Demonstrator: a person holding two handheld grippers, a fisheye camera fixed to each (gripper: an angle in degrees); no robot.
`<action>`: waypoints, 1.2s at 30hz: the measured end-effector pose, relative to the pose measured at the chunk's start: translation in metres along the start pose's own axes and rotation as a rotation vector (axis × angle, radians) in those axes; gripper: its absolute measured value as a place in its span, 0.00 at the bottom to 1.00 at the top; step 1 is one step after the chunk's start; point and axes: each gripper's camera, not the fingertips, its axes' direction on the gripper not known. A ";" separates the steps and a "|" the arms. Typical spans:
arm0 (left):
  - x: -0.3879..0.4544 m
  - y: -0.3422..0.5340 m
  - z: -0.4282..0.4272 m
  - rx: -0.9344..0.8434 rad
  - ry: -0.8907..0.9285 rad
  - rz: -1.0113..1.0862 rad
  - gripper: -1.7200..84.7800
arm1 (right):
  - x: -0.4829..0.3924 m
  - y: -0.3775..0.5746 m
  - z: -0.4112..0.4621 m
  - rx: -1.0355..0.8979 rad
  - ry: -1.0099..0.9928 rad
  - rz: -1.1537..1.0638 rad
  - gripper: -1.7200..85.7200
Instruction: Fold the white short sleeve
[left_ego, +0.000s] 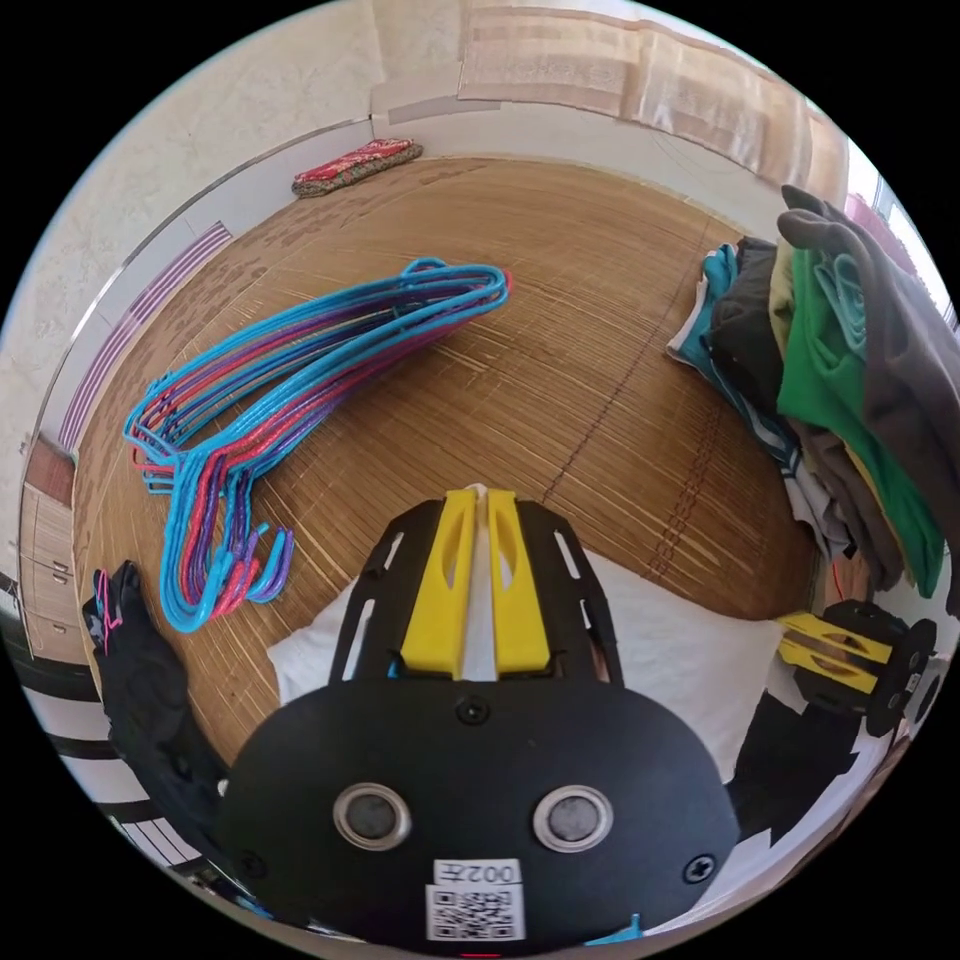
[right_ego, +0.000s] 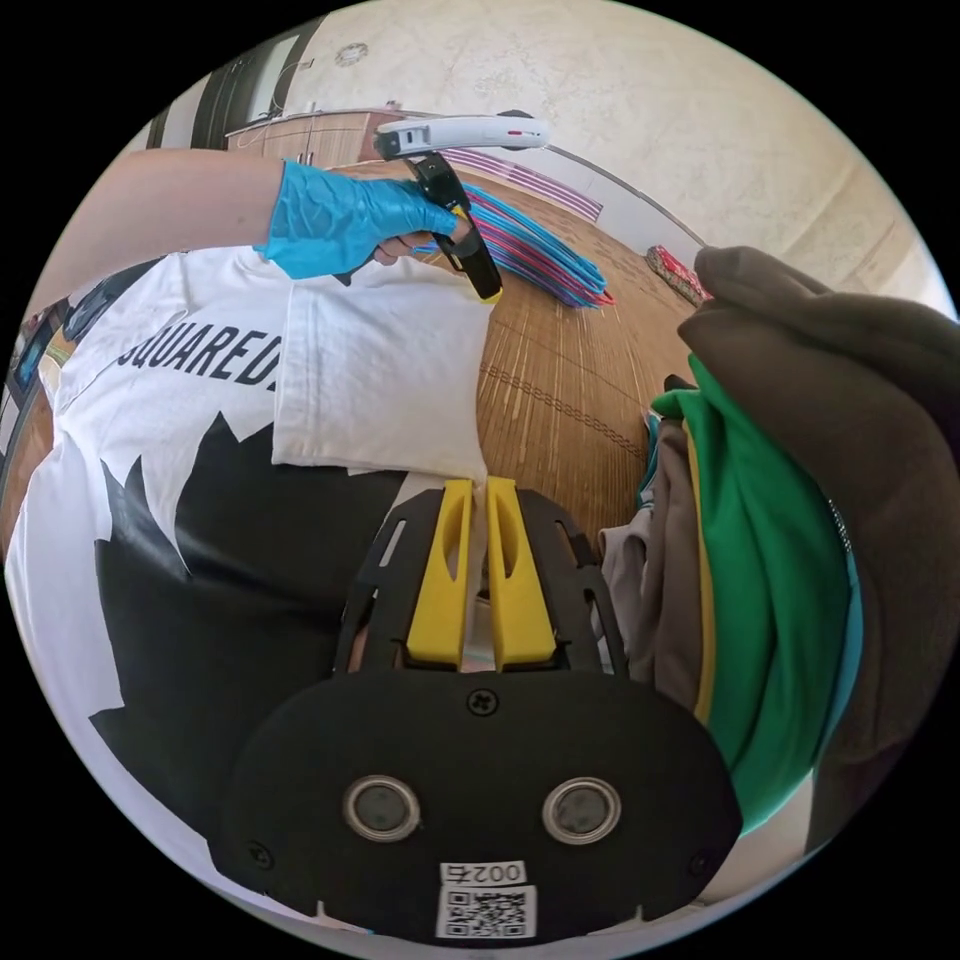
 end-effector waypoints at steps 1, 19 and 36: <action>-0.001 0.001 0.000 -0.001 0.015 -0.011 0.01 | 0.001 -0.002 0.000 -0.002 -0.004 0.004 0.03; -0.047 0.104 -0.067 0.080 -0.040 -0.164 0.05 | 0.000 -0.051 -0.037 0.013 -0.139 -0.022 0.07; -0.014 0.168 -0.044 0.047 -0.100 -0.163 0.01 | -0.005 -0.212 0.044 -0.019 -0.174 0.002 0.01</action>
